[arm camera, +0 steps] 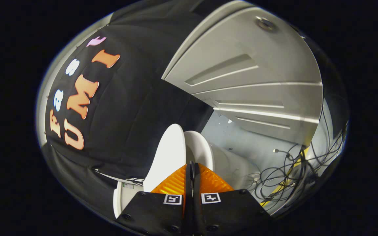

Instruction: Open the toilet lid.

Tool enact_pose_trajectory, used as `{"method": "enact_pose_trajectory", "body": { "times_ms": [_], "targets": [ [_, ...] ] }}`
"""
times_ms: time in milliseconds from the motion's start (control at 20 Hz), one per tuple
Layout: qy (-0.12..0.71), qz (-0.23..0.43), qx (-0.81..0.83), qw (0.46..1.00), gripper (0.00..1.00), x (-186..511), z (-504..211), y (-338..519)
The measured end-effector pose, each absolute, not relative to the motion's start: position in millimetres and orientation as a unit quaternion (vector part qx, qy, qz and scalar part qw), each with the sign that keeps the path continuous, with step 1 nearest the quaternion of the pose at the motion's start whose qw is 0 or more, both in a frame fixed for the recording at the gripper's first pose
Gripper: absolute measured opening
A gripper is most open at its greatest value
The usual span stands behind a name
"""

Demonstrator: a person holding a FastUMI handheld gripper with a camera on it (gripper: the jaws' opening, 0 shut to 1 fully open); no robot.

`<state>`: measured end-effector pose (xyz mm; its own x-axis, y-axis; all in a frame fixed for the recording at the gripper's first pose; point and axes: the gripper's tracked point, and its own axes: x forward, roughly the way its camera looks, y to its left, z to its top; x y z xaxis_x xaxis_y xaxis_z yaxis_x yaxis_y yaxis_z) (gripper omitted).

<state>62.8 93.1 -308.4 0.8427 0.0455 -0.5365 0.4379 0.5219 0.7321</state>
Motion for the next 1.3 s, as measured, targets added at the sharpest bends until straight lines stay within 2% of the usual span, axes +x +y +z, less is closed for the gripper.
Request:
{"method": "enact_pose_trajectory", "body": {
  "times_ms": [200, 750, 1300],
  "targets": [
    [0.232, -0.099, 0.404, 0.879, 0.08, 77.4, -270.1, 98.7],
    [0.212, -0.055, 0.277, 0.936, 0.08, 90.6, -202.9, 126.8],
    [0.153, -0.003, 0.165, 0.974, 0.08, 97.0, -117.5, 180.4]
  ]
}}
